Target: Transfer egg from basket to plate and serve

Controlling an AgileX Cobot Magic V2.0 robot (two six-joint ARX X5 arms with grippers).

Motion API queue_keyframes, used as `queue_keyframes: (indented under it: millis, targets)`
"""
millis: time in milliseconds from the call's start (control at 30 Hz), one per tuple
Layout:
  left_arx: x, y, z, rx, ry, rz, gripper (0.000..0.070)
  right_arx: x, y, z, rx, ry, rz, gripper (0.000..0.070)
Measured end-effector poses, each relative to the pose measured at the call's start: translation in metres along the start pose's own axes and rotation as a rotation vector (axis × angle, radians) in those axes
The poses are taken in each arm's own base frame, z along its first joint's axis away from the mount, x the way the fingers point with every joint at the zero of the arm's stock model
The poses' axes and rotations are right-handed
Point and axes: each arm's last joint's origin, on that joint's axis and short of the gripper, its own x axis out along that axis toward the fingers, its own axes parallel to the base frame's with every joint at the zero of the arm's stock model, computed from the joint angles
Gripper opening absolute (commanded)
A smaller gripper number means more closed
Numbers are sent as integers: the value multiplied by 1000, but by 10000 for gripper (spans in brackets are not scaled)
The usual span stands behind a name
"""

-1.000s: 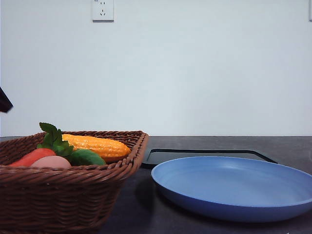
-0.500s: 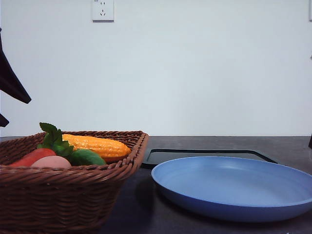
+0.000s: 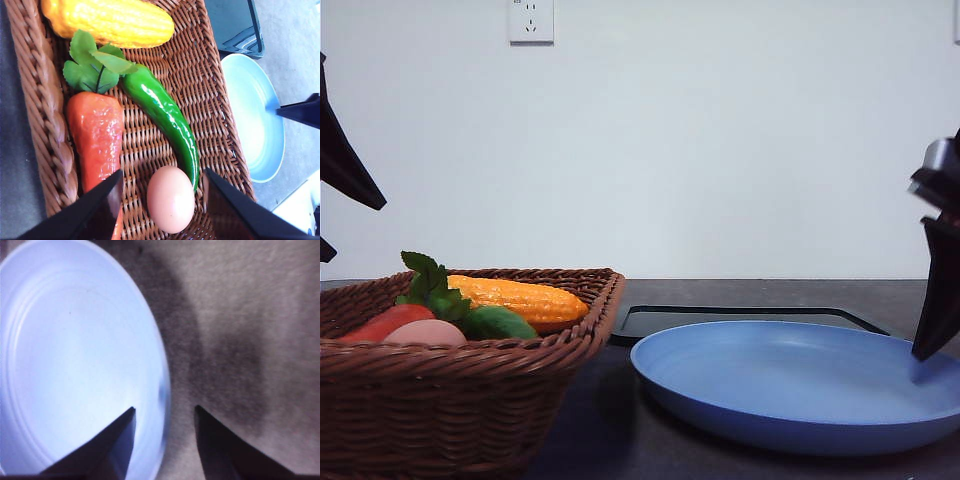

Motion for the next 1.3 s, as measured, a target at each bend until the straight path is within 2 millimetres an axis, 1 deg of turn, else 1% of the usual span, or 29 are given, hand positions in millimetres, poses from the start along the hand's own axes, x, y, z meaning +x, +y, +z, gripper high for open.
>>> queue_keyframes:
  millis: [33, 167, 200, 333, 467, 667, 833, 1000, 1133, 1300]
  targets:
    - [0, 0, 0, 0, 0, 0, 327, 3, 0, 0, -2, 6, 6, 153]
    - [0, 0, 0, 0, 0, 0, 327, 8, 0, 1, -5, 20, 11, 10]
    - [0, 0, 0, 0, 0, 0, 327, 8, 0, 1, -5, 20, 10, 0]
    - [0, 0, 0, 1, -2, -1, 337, 8, 0, 1, 5, 21, 15, 0]
    - [0, -1, 1, 5, -6, -4, 423, 4, 2, -1, 14, 21, 15, 0]
    - [5, -9, -2, 47, 23, -39, 429, -13, 10, -5, -6, -17, 17, 0]
    - [11, -27, -4, 116, 55, -53, 427, -34, 16, -9, -27, -102, 16, 0]
    - [11, -53, 0, 196, 49, 12, 426, -52, 14, -12, -15, -184, -5, 0]
    - [13, -69, 1, 241, 79, 116, 426, -62, 13, -14, -4, -230, -13, 0]
    - [29, -77, 0, 269, 153, 171, 426, -68, 14, -15, -6, -258, -12, 0]
